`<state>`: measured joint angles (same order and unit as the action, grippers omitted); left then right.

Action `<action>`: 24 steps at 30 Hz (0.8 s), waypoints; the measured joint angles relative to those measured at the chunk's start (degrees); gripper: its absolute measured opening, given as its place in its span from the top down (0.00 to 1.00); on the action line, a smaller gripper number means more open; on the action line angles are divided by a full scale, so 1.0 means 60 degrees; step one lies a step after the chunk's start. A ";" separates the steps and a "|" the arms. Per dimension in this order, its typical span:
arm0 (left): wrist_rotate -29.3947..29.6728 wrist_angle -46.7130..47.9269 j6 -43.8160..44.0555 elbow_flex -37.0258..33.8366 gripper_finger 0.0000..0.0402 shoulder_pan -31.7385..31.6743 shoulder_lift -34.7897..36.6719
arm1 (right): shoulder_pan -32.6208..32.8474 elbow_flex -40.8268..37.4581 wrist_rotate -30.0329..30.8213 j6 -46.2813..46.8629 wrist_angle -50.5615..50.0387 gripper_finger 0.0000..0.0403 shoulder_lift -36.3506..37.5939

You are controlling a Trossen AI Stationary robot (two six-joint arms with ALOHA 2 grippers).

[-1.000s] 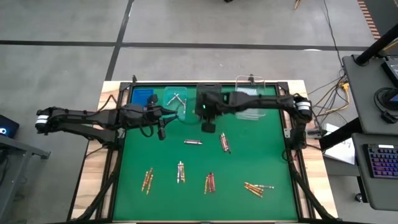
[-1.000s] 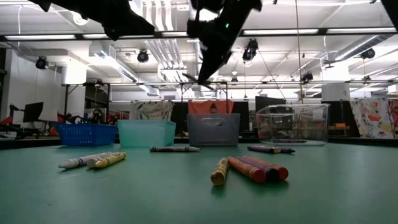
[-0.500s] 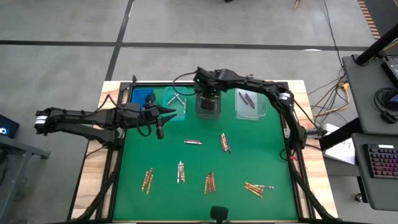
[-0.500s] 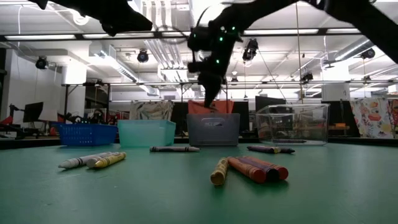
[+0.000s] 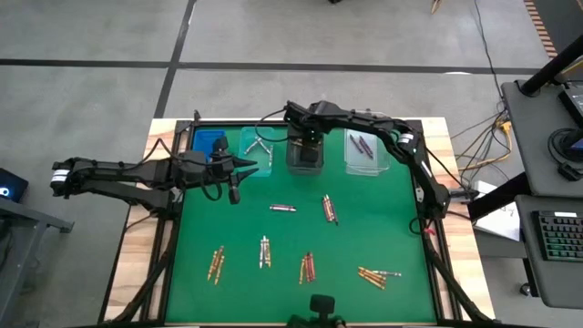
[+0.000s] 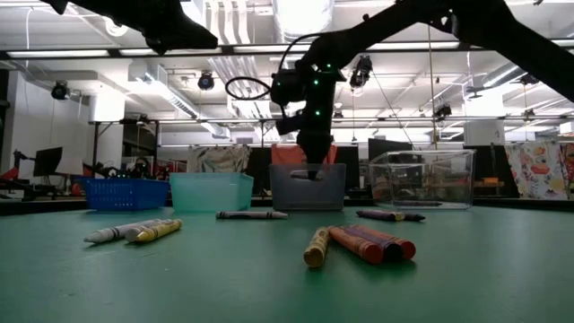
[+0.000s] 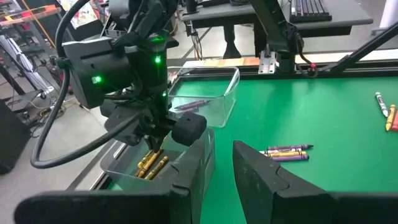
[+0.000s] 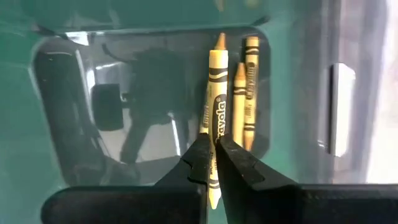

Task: Sort crayons
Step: Put the yellow crayon into the black bin

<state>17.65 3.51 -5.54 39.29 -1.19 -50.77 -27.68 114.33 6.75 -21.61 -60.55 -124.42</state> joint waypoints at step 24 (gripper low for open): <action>0.0004 0.0001 0.0005 0.0000 0.84 0.0000 0.0001 | 0.0109 -0.0121 -0.0704 0.0355 0.0203 0.94 -0.0605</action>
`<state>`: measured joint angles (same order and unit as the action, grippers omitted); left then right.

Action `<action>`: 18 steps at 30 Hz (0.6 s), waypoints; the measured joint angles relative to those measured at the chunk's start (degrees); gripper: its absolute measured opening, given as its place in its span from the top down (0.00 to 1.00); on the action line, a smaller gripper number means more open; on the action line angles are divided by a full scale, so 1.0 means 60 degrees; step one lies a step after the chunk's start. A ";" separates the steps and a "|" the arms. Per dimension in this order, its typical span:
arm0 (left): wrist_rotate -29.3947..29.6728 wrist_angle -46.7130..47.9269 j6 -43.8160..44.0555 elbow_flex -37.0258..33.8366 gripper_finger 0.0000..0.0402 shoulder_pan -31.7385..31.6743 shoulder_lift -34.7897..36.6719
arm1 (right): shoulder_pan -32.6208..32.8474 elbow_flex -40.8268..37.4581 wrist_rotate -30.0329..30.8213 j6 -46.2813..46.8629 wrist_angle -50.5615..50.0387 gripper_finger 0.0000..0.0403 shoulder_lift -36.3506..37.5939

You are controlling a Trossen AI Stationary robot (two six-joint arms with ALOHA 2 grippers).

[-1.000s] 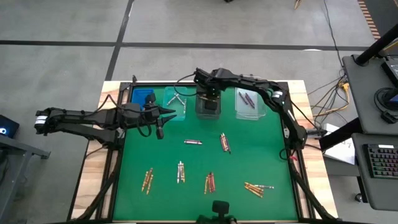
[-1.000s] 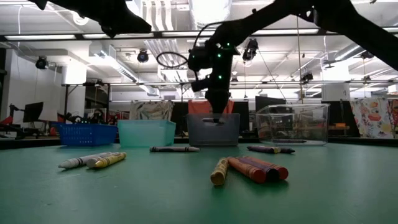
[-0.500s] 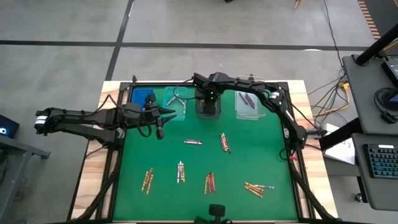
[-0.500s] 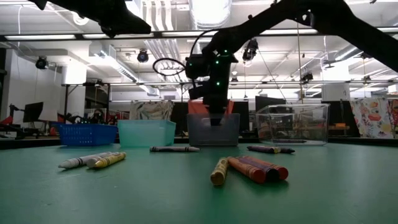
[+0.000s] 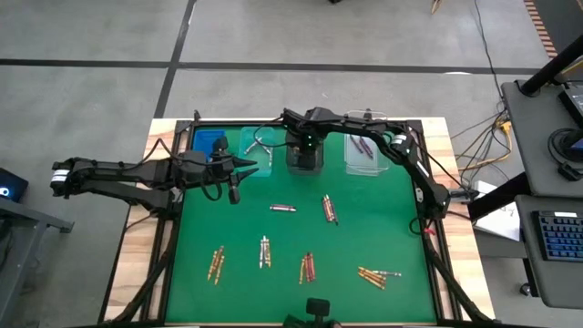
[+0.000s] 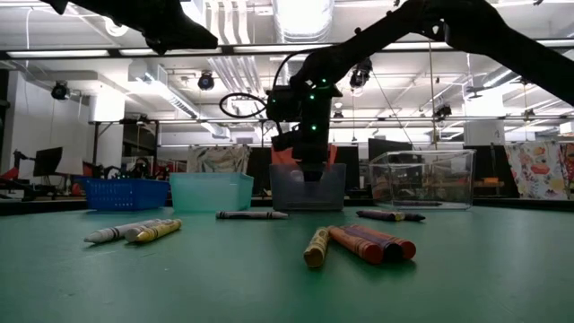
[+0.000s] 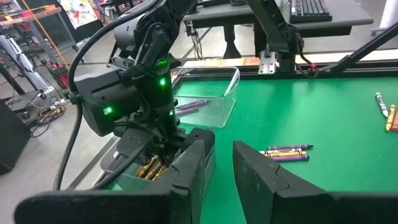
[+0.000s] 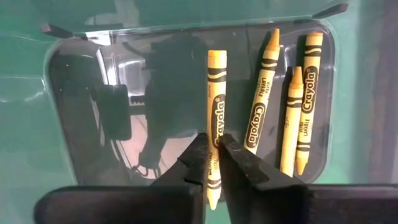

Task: Sort crayons
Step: Put the yellow crayon into the black bin

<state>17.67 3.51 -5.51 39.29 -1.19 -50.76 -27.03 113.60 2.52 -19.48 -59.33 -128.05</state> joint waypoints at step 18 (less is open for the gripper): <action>-0.0011 0.0258 0.0718 0.0000 0.84 0.0000 0.0000 | 0.0058 0.0252 -0.0068 0.0870 -0.0565 0.69 0.0688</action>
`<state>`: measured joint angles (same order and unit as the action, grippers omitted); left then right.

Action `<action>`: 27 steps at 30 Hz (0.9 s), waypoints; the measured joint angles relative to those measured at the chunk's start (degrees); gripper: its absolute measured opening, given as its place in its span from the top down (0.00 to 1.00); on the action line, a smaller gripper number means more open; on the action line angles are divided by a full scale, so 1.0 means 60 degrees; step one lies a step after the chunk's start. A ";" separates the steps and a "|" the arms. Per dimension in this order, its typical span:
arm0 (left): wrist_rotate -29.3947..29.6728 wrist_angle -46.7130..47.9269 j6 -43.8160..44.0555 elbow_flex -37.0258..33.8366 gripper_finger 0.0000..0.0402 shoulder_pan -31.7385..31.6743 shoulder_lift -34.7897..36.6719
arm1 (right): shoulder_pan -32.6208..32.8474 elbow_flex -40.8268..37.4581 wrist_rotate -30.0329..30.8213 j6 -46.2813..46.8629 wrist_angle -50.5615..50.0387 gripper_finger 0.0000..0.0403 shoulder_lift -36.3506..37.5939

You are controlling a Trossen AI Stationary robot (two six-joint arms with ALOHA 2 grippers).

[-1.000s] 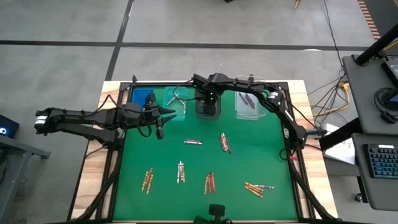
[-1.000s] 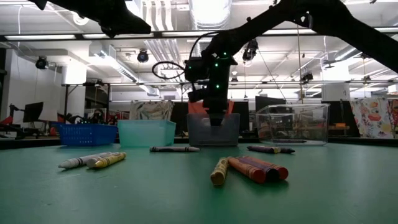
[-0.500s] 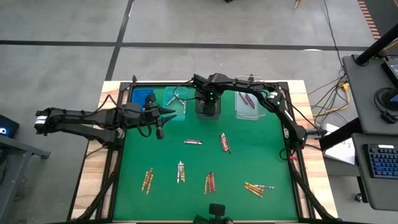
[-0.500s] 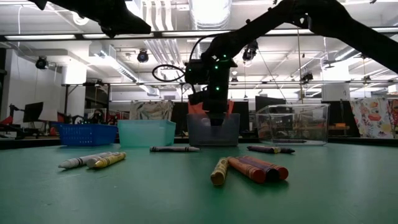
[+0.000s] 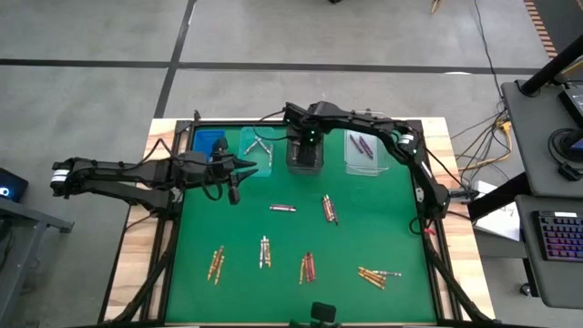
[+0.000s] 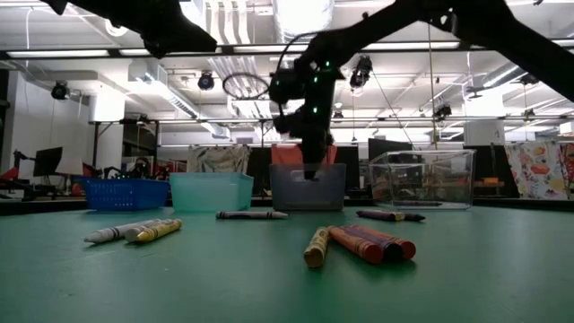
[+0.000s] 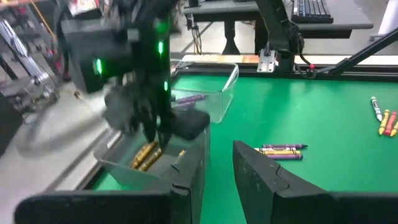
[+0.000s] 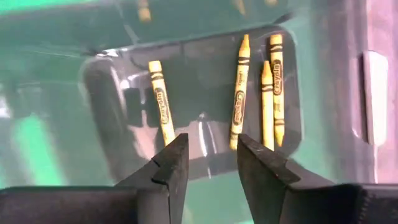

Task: Sort crayons
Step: Put the yellow crayon into the black bin

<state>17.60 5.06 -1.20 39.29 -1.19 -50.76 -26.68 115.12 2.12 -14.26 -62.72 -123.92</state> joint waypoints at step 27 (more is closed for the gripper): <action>-0.0548 0.1887 0.7059 0.0004 0.84 0.2809 -0.1093 | 0.3871 -0.2044 -0.1109 0.1538 0.0103 0.76 0.4213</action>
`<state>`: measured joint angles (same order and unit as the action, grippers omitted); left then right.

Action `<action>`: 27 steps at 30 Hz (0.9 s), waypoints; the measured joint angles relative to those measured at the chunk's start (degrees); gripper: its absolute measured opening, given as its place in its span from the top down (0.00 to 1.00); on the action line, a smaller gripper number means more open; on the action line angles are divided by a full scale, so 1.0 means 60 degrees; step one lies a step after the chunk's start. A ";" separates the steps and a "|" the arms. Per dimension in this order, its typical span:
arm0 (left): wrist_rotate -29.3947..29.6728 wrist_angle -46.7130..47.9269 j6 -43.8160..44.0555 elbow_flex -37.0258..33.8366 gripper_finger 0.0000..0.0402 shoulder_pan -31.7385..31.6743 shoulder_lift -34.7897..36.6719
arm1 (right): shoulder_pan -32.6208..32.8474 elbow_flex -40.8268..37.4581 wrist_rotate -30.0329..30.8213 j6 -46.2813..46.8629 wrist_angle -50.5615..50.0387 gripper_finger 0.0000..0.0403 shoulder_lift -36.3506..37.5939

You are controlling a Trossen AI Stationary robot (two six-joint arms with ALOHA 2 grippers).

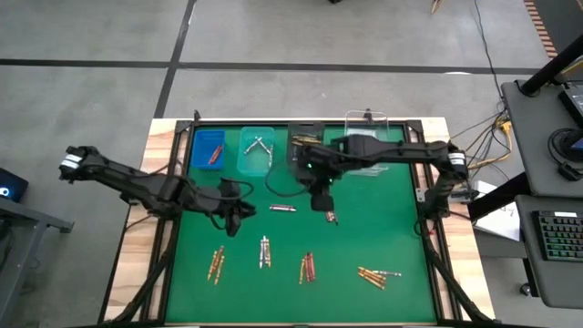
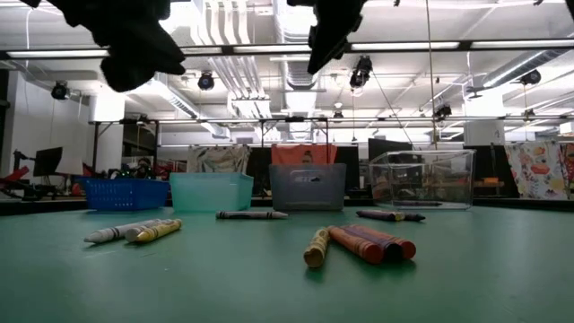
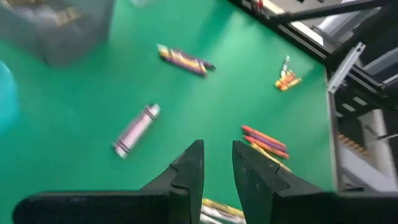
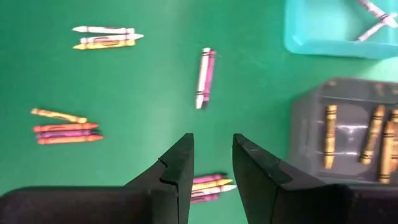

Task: Sort crayons
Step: Put the yellow crayon into the black bin

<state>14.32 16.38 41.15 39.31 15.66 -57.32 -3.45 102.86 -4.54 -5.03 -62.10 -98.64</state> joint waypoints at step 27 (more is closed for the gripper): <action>-0.1094 0.4958 0.8437 0.2062 0.84 0.4709 -0.4028 | 0.1274 -0.1844 0.0022 0.0778 0.1395 0.76 0.0563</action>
<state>7.75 46.13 91.77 51.68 43.92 -81.49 4.19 91.79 -4.41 -0.36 -53.73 -95.26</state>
